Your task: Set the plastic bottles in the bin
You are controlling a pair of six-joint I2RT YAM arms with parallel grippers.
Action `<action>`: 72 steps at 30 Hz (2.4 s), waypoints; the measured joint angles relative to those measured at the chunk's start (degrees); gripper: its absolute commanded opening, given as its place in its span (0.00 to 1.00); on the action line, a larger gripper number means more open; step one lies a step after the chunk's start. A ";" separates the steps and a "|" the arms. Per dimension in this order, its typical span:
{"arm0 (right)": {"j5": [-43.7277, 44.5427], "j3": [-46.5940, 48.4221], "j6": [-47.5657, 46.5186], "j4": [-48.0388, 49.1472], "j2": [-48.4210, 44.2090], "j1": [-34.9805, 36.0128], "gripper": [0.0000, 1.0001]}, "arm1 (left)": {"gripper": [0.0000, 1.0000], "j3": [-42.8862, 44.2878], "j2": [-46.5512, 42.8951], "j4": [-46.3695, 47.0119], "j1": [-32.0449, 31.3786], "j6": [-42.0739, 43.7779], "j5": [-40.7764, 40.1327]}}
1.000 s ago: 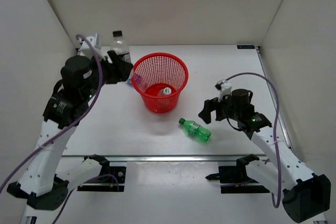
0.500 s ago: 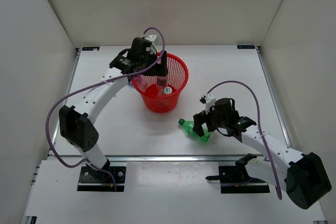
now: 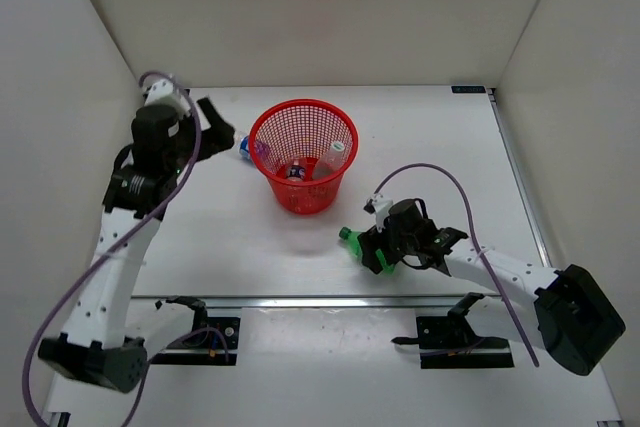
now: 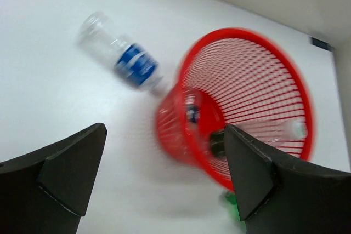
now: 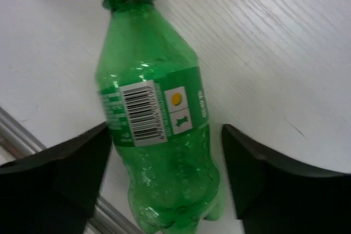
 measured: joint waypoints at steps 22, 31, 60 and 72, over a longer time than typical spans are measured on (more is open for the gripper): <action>-8.22 33.33 0.15 10.64 -7.65 -21.86 0.02 | 0.99 -21.33 -7.17 -5.53 5.79 -7.74 -0.96; -21.11 49.53 3.67 19.50 17.90 -8.24 0.58 | 0.98 -22.93 -3.08 -2.71 6.51 -9.05 -0.66; -13.81 31.58 5.20 19.34 0.79 -26.73 0.97 | 0.99 9.49 48.15 11.50 5.25 -31.32 -10.86; -10.67 25.44 9.29 17.29 -7.41 -43.06 0.96 | 0.99 14.34 55.65 7.82 6.16 -33.90 -12.31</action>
